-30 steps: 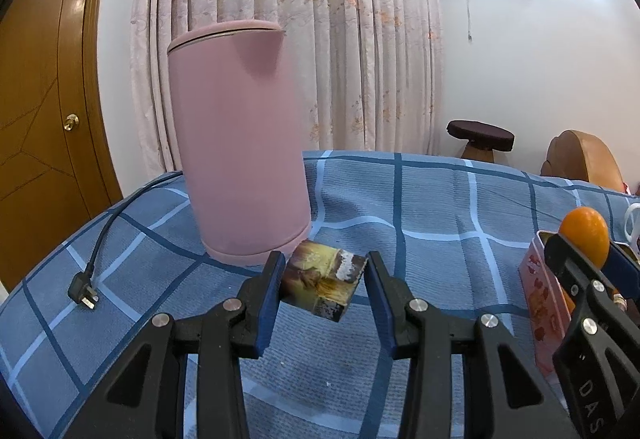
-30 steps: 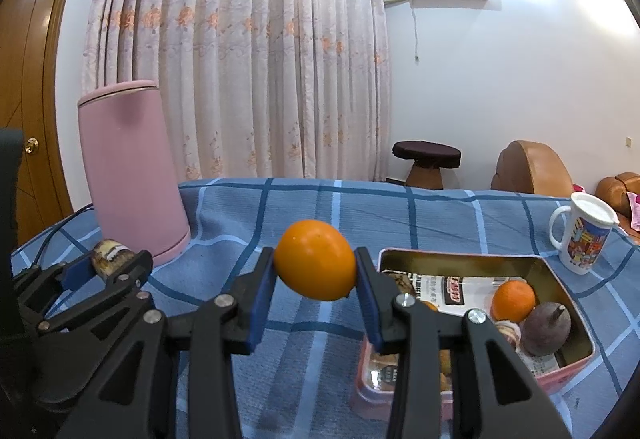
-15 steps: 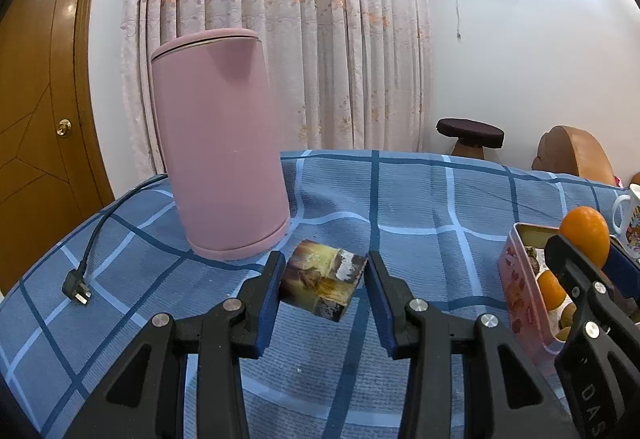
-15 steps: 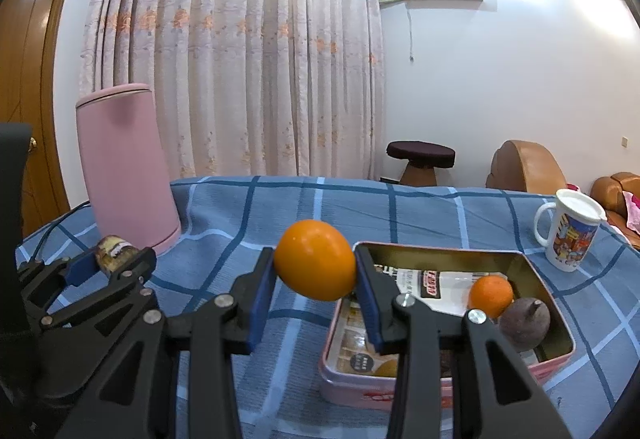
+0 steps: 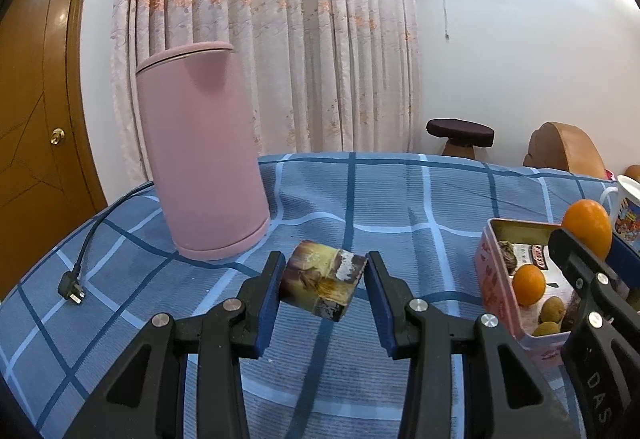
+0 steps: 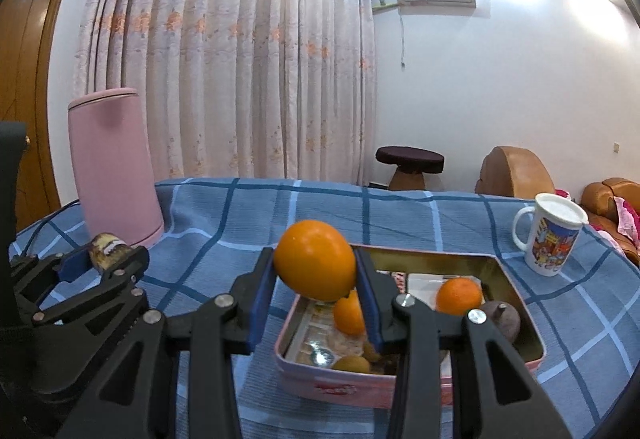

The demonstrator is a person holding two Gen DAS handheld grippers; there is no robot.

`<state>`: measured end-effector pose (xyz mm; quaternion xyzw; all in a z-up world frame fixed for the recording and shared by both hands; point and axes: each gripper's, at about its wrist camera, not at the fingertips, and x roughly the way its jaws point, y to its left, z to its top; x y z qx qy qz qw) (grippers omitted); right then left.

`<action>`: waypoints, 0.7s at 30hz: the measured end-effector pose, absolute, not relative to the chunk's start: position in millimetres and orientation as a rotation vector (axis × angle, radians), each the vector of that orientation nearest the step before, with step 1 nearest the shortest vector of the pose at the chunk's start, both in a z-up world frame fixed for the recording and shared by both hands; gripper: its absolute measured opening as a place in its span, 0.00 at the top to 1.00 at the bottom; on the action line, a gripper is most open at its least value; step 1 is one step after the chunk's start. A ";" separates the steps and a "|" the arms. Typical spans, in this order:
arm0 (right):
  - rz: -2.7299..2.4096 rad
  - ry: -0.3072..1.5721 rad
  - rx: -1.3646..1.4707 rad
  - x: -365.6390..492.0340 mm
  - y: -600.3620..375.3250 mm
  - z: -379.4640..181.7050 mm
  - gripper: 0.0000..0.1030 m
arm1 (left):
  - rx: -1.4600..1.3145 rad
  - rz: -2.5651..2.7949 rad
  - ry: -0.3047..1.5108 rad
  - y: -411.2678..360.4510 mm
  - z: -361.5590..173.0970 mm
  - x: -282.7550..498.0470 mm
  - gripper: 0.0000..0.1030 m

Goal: Organize fruits
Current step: 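Carry the orange in the right gripper while the left carries the slice toward the tin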

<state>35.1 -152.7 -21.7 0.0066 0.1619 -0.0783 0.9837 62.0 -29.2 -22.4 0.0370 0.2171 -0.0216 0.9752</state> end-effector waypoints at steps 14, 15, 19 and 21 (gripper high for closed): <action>-0.198 0.313 0.007 18.9 -183.1 -20.5 0.59 | 0.128 -0.108 0.416 -68.4 -21.4 46.2 0.58; -0.203 0.312 0.006 18.1 -185.4 -20.6 0.59 | 0.129 -0.111 0.417 -70.9 -21.6 45.6 0.58; -0.219 0.308 0.002 14.1 -193.7 -20.2 0.59 | 0.133 -0.125 0.418 -78.8 -21.8 43.5 0.58; -0.227 0.307 0.002 12.1 -198.8 -20.2 0.59 | 0.137 -0.131 0.417 -83.0 -22.0 41.8 0.58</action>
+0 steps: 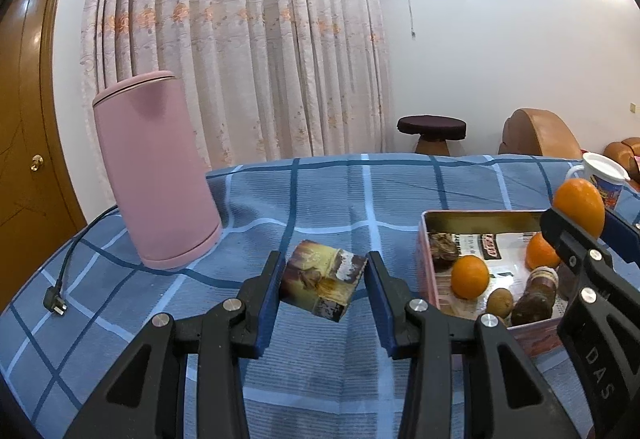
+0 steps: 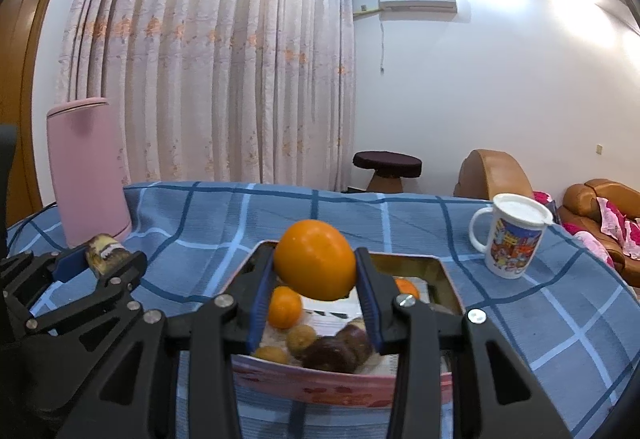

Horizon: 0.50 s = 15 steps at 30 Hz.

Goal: Organize fruits
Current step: 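Carry the orange in the right gripper while the left carries the slice toward the tin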

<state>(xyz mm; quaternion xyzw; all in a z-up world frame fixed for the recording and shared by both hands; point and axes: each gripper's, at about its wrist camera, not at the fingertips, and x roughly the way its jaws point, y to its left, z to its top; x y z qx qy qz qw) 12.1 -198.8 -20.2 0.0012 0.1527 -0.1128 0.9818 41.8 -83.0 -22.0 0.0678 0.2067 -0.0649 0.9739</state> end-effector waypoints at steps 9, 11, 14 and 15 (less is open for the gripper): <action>-0.261 0.300 -0.006 3.7 -216.1 -20.1 0.59 | 0.151 -0.164 0.416 -102.1 -22.4 36.9 0.58; -0.265 0.299 -0.007 2.0 -219.4 -20.2 0.59 | 0.150 -0.176 0.412 -107.1 -22.1 35.1 0.58; -0.274 0.297 -0.013 0.4 -224.3 -19.7 0.59 | 0.158 -0.191 0.410 -115.3 -21.9 33.9 0.58; -0.276 0.296 -0.014 -0.5 -226.1 -19.8 0.59 | 0.161 -0.196 0.411 -117.8 -21.7 34.1 0.58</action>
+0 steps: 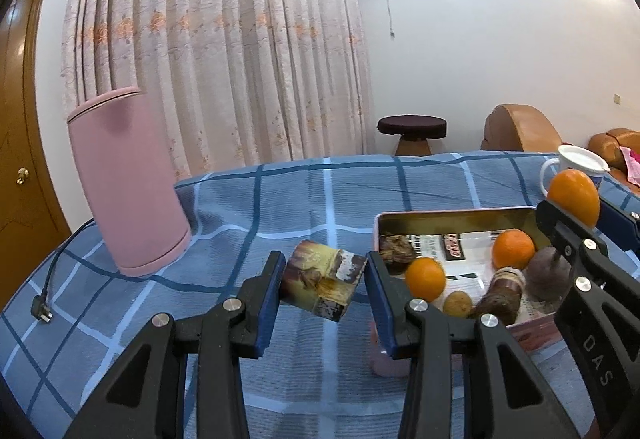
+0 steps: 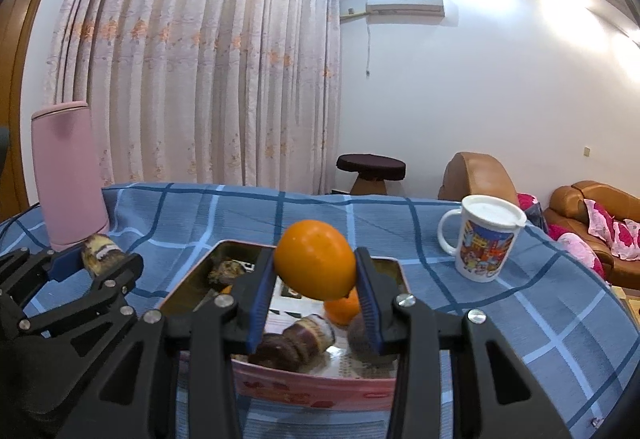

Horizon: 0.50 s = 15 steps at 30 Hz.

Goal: Organize fruits
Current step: 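Carry the orange in the right gripper while the left carries the slice toward the tin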

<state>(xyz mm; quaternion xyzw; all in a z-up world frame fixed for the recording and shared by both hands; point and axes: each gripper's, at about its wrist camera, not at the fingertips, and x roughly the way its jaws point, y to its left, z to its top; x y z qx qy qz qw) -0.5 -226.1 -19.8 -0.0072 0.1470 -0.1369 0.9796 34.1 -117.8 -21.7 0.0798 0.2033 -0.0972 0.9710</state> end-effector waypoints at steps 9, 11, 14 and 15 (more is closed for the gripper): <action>-0.306 0.293 -0.018 -4.4 -243.4 -20.5 0.59 | 0.153 -0.247 0.430 -135.6 -22.2 36.2 0.58; -0.309 0.294 -0.019 -4.9 -248.0 -20.4 0.59 | 0.150 -0.257 0.437 -139.2 -22.9 36.4 0.58; -0.319 0.293 -0.018 -6.0 -254.0 -20.2 0.59 | 0.154 -0.272 0.441 -144.7 -23.7 36.1 0.58; -0.323 0.294 -0.017 -6.2 -256.4 -20.2 0.59 | 0.154 -0.276 0.440 -146.9 -23.7 36.1 0.58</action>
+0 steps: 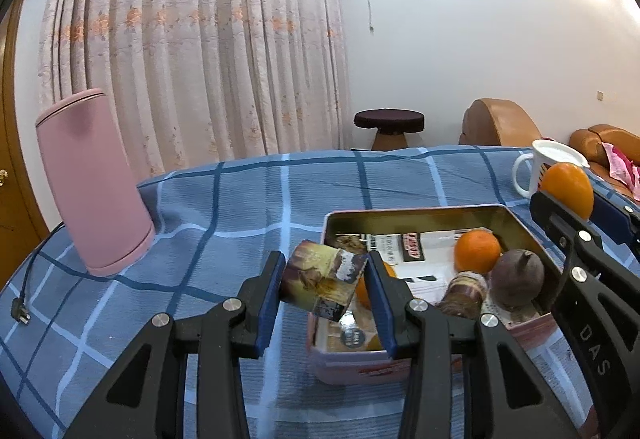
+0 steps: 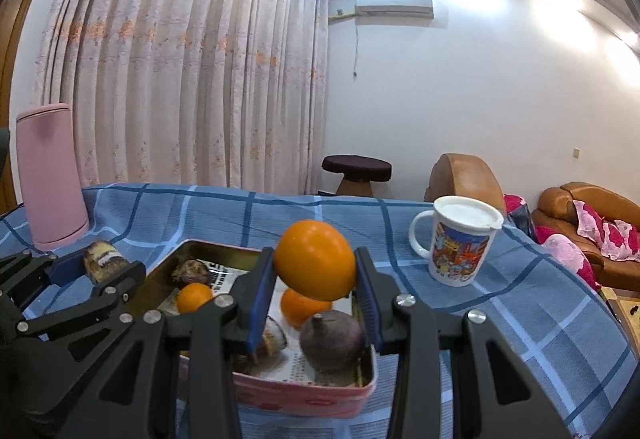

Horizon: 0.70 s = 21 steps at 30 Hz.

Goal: Organize fruits
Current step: 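Carry the orange in the right gripper while the left carries the slice toward the tin, then lower the orange in the right gripper while the left lowers the slice into the tin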

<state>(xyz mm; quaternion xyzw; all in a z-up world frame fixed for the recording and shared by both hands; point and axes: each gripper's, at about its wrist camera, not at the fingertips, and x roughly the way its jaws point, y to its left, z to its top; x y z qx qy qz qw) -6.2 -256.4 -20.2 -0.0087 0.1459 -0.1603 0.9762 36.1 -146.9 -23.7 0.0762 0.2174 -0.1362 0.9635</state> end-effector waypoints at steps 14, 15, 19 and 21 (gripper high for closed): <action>-0.367 0.294 -0.021 -9.4 -281.8 -20.9 0.59 | 0.157 -0.340 0.466 -173.5 -26.0 37.3 0.58; -0.370 0.295 -0.019 -9.4 -283.5 -20.9 0.59 | 0.158 -0.343 0.468 -175.4 -26.1 37.3 0.58; -0.383 0.298 -0.012 -8.1 -289.2 -21.4 0.59 | 0.156 -0.362 0.470 -183.8 -25.7 39.8 0.58; -0.389 0.301 -0.008 -7.3 -292.7 -21.3 0.59 | 0.150 -0.370 0.468 -188.1 -25.5 42.2 0.58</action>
